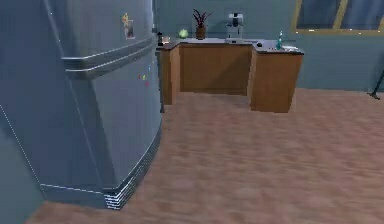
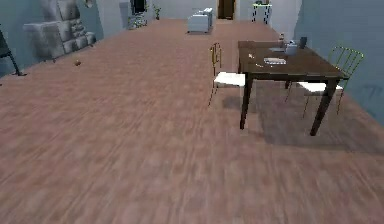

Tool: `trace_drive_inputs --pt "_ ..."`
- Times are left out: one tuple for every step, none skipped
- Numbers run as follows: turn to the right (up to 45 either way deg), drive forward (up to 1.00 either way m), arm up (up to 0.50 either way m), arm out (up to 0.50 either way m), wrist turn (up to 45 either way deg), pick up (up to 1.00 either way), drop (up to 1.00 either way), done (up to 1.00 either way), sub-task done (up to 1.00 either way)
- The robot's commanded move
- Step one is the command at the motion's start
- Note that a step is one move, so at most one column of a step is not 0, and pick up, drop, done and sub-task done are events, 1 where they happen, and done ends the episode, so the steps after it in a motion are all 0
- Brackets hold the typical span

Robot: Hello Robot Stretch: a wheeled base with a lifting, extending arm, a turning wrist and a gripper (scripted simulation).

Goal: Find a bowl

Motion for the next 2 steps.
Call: trace_drive_inputs --pt "0.0 1.00 0.00 0.00 0.0 0.00 0.00 0.00 0.00" --pt "3.0 0.00 0.00 0.00 0.0 0.00 0.00 0.00 0.00"
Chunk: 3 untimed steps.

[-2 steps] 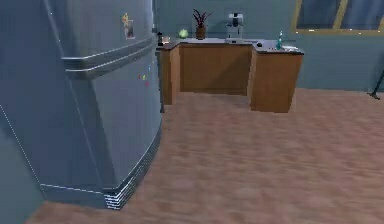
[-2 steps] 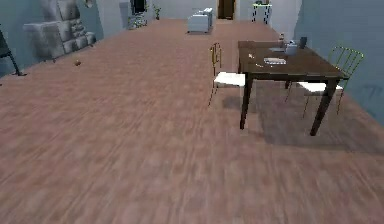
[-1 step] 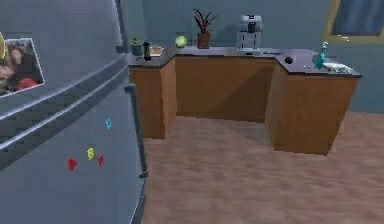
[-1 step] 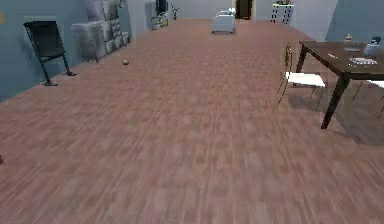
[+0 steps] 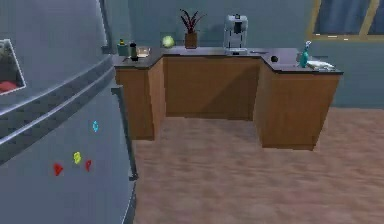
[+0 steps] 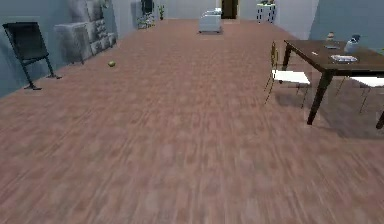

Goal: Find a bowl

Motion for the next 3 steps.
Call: trace_drive_inputs --pt "0.0 1.00 0.00 0.00 0.0 0.00 0.00 0.00 0.00" --pt "0.0 0.20 0.00 0.00 0.0 0.00 0.00 0.00 0.00" --pt "6.0 0.00 0.00 0.00 0.0 0.00 0.00 0.00 0.00"
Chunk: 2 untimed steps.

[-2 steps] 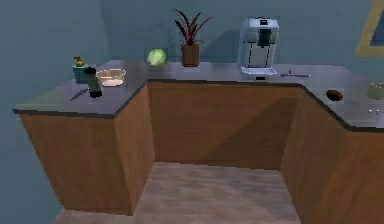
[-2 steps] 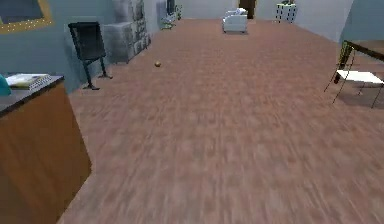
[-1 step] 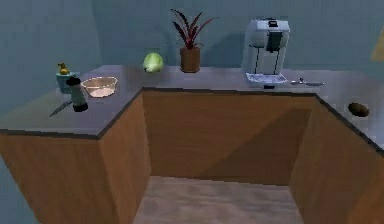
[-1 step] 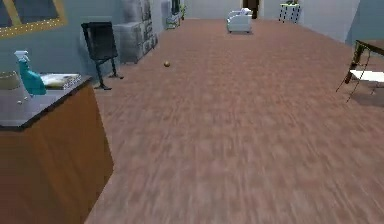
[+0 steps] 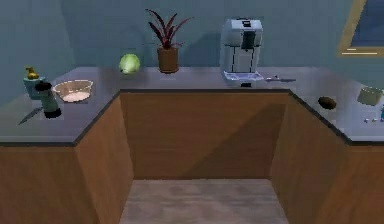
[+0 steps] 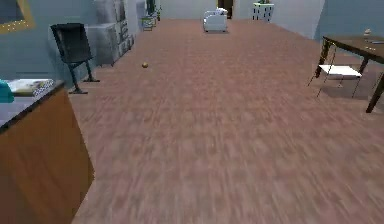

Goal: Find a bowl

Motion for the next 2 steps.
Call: trace_drive_inputs --pt "0.0 0.60 0.00 0.00 0.0 0.00 0.00 0.00 0.00" --pt "-45.0 0.00 0.00 0.00 0.0 0.00 0.00 0.00 0.00"
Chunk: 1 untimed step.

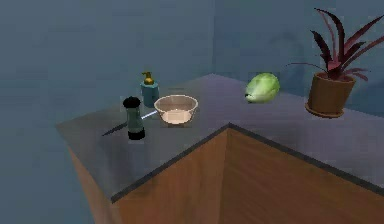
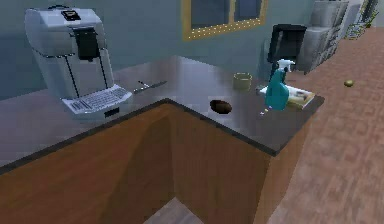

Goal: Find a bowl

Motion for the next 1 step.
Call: trace_drive_inputs --pt "0.0 0.00 0.00 0.00 0.0 0.00 0.00 1.00 0.00"
